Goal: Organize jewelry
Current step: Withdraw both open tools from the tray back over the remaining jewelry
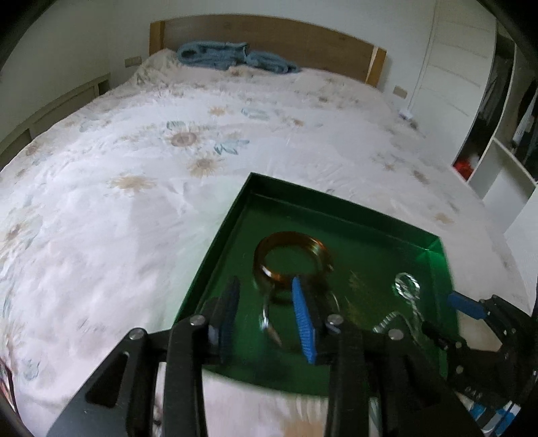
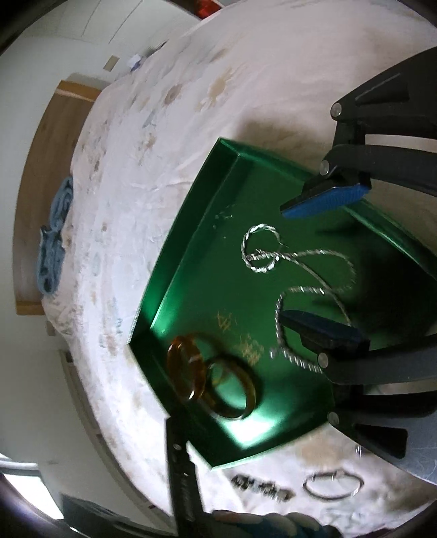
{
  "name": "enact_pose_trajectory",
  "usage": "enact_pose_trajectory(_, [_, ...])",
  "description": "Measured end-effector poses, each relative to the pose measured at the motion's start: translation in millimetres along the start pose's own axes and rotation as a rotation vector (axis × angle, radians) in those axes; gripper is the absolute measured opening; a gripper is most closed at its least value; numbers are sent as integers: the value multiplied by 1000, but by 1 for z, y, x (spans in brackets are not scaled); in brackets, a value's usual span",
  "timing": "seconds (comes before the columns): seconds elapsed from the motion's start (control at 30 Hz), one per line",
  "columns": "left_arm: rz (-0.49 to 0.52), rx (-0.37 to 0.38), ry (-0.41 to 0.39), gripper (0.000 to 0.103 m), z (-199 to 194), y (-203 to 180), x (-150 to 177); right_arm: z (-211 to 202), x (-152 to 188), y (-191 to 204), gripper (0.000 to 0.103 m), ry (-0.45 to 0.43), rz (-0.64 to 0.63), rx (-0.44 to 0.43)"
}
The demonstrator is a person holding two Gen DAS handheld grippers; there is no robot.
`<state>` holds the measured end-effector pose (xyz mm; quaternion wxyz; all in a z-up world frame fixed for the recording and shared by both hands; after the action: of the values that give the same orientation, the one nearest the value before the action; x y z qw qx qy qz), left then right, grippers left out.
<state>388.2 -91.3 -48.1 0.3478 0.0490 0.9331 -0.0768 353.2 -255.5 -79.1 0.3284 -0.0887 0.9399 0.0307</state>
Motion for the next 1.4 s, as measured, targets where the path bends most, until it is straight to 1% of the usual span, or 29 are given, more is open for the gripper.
enact_pose_trajectory(0.13, [-4, 2, -85, 31, -44, 7, 21, -32, 8, 9, 57, -47, 44, -6])
enact_pose_trajectory(0.2, [-4, -3, -107, 31, -61, 9, 30, -51, 13, 14, 58, -74, 59, -15])
enact_pose_trajectory(0.3, [3, -9, -114, 31, -86, 13, 48, -76, 24, 25, 58, -103, 69, -24])
enact_pose_trajectory(0.47, [30, -38, -117, 31, -116, 17, 73, -114, 48, 43, 59, -147, 93, -35])
enact_pose_trajectory(0.57, [23, -41, -106, 32, -133, 21, 88, -133, 65, 50, 60, -165, 118, -35])
enact_pose_trajectory(0.63, [18, -49, -114, 33, -144, 23, 99, -145, 77, 54, 60, -176, 139, -40])
enact_pose_trajectory(0.7, [18, -61, -123, 40, -152, 25, 107, -156, 88, 57, 60, -184, 153, -31])
enact_pose_trajectory(0.77, [15, -60, -128, 42, -161, 27, 117, -166, 96, 58, 60, -196, 170, -24])
enact_pose_trajectory(0.9, [23, -74, -149, 43, -179, 29, 135, -185, 110, 57, 60, -223, 201, -5])
enact_pose_trajectory(1.1, [29, -72, -169, 44, -198, 30, 157, -211, 125, 61, 60, -264, 230, 12])
enact_pose_trajectory(1.4, [31, -80, -188, 45, -221, 35, 183, -231, 142, 76, 60, -295, 226, 17])
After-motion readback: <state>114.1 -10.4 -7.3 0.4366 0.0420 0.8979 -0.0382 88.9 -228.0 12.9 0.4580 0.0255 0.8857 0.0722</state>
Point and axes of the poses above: each gripper's, at about its wrist camera, not at the fingertips, and z roughly the way its jaws point, y to its left, x to its underside, the point moved 1 cm from there along z, roughly the way its jaws point, and after that the axes turned 2 degrees about -x, right-handed, at the moved point
